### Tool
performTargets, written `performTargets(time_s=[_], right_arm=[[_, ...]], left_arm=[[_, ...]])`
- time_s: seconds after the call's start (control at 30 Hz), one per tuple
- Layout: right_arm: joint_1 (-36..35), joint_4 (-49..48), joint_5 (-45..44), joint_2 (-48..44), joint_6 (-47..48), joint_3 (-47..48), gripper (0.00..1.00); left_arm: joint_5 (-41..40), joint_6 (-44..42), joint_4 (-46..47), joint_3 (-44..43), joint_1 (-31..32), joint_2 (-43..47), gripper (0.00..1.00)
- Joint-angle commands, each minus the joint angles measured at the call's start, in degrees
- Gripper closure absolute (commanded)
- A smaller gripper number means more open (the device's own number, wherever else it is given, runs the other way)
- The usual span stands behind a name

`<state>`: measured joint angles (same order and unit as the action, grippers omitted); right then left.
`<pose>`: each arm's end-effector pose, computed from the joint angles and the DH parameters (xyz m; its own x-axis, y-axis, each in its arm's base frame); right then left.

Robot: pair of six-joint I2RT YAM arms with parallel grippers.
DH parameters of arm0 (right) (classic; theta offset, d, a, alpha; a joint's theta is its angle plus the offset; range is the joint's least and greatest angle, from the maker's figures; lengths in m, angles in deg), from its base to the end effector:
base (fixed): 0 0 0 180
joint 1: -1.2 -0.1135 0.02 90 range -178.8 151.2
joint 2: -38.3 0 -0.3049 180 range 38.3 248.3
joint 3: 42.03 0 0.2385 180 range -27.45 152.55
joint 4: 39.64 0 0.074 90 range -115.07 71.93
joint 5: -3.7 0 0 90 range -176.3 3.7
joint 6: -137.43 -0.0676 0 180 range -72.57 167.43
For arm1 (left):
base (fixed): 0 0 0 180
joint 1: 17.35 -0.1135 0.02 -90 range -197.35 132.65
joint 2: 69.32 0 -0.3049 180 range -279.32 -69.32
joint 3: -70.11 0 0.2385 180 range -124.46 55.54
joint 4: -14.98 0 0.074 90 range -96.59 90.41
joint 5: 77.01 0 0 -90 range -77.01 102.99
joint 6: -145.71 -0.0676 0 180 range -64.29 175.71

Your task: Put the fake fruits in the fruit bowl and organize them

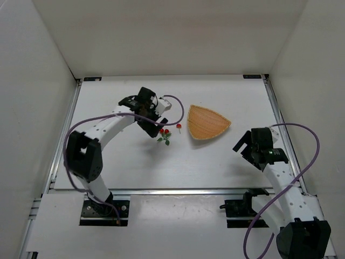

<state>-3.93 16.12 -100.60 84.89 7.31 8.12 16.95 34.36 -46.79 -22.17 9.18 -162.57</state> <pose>0.1350 -0.0046 0.2396 -0.5605 0.5766 -0.5945 0.5562 0.7939 0.2457 0.3026 -0.1563 0.2881 -0.5682 0.6896 -0.4489 0.7309 0.6736 0.1096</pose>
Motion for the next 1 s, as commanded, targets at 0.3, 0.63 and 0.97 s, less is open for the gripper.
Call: performTargets(time_s=[0.3, 0.63, 0.97], right_arm=[[-5.60, -1.46, -2.83, 5.17, 1.45, 4.07, 0.00], [-5.60, -1.46, -5.12, 5.71, 1.97, 4.59, 0.00], [-5.60, -1.46, -6.79, 5.71, 3.12, 4.59, 0.00]], left_arm=[[9.48, 8.68, -1.23, -9.91, 4.68, -17.74, 0.06], [6.49, 10.88, -1.23, -10.00, 6.00, -23.38, 0.39], [2.54, 10.88, -0.70, -11.41, 6.00, -25.66, 0.90]])
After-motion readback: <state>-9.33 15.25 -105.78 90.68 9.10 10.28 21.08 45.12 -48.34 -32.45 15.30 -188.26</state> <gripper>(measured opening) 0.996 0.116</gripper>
